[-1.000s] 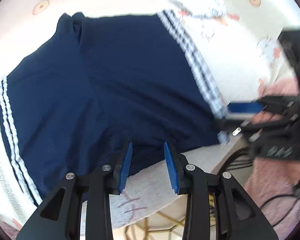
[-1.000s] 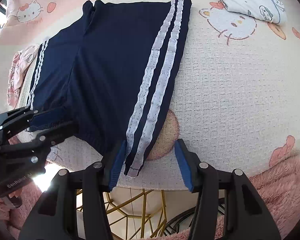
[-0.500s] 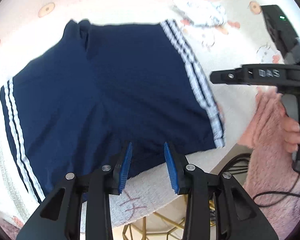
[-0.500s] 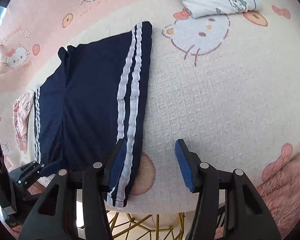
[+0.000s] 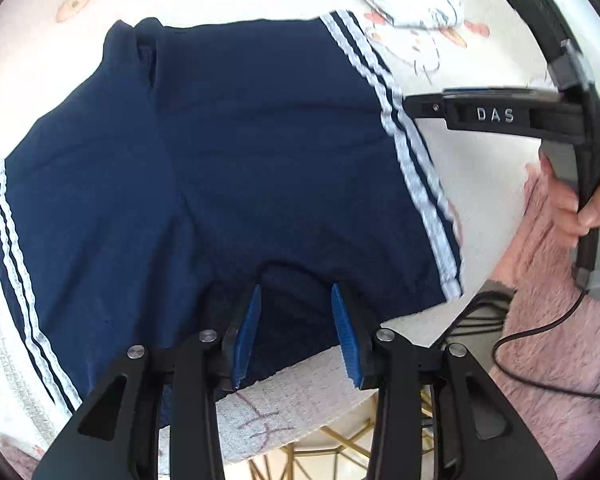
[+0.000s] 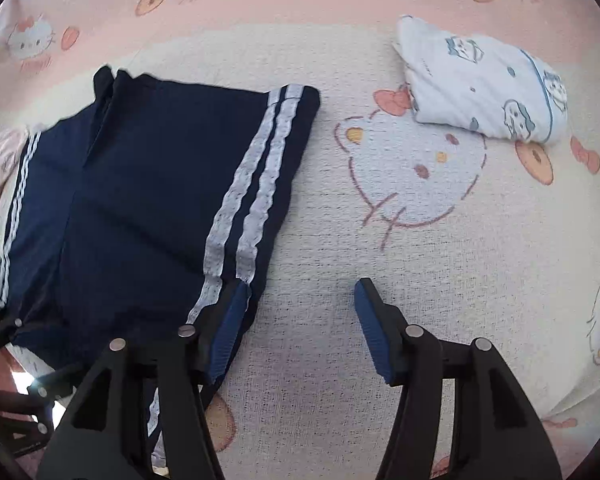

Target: Fold clothes

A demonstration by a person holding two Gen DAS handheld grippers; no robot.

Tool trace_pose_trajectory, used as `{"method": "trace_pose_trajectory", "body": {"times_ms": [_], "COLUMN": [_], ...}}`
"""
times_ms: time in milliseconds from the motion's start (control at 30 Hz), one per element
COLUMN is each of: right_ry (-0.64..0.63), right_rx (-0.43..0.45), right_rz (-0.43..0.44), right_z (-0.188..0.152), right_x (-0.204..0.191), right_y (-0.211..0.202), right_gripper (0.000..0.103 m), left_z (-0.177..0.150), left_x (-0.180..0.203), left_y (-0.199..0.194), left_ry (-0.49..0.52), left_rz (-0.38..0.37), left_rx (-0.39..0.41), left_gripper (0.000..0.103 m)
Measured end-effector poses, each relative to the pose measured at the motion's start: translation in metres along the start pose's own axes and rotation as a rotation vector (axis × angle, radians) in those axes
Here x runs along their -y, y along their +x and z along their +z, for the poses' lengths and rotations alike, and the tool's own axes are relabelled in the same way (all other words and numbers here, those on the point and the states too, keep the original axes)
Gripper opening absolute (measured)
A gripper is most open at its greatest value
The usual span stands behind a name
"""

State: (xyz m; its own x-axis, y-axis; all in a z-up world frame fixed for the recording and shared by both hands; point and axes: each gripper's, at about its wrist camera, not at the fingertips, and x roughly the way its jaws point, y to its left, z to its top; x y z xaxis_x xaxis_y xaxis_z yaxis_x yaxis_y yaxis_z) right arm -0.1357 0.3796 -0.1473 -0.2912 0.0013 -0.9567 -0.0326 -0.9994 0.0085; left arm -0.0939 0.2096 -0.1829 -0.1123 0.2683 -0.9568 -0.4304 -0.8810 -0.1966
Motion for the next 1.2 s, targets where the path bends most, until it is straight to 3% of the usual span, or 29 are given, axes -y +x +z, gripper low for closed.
{"method": "trace_pose_trajectory", "body": {"times_ms": [67,133,200,300,367,433,500,567,667,767,900,1000,1100,1200], "right_ry": [0.015,0.056,0.069,0.003,-0.011,0.015,0.055,0.117,0.061,-0.003,0.041,0.123,0.151,0.135], "right_rx": [0.022,0.033,0.027,-0.021,-0.015,0.021,0.039,-0.008,0.016,0.035,0.047,0.048,0.022,0.014], "right_rz": [-0.023,0.077,0.116,0.022,0.026,0.044,0.083,0.161,0.121,0.031,-0.038,0.065,0.123,0.101], "right_z": [0.001,0.0,-0.001,0.008,0.021,0.034,0.042,0.044,0.045,0.047,0.054,0.053,0.052,0.039], "right_x": [0.004,0.008,0.007,0.002,0.005,0.011,0.017,0.02,0.01,0.011,0.02,0.031,0.031,0.037], "right_y": [-0.007,-0.011,-0.009,0.006,0.003,0.002,0.004,0.018,0.014,0.015,0.015,0.012,0.012,0.005], "right_gripper": [0.057,0.057,0.057,0.057,0.057,0.057,0.057,0.058,0.061,0.058,0.059,0.059,0.059,0.059], "left_z": [0.007,0.013,0.016,0.023,0.034,0.051,0.071,0.09,0.111,0.116,0.123,0.138,0.156,0.164], "left_x": [0.001,0.003,0.008,0.014,0.012,0.002,-0.013,-0.025,-0.026,-0.029,-0.043,-0.056,-0.06,-0.051], "left_y": [-0.004,0.005,0.01,0.01,0.005,-0.008,-0.018,-0.017,-0.002,0.014,-0.004,-0.013,-0.008,-0.004], "left_ry": [0.005,0.021,0.055,0.126,0.15,0.12,0.058,0.007,-0.005,-0.005,-0.048,-0.084,-0.113,-0.097], "left_rz": [-0.003,0.014,0.039,0.048,0.054,0.067,0.032,0.014,0.064,0.11,0.055,0.045,0.023,0.071], "left_rx": [0.038,0.0,-0.027,-0.112,-0.149,-0.085,-0.015,0.013,-0.023,-0.123,-0.029,0.043,0.035,0.021], "left_gripper": [0.039,0.039,0.039,0.045,0.045,0.045,0.045,0.045,0.045,0.045,0.045,0.045,0.045,0.045]}}
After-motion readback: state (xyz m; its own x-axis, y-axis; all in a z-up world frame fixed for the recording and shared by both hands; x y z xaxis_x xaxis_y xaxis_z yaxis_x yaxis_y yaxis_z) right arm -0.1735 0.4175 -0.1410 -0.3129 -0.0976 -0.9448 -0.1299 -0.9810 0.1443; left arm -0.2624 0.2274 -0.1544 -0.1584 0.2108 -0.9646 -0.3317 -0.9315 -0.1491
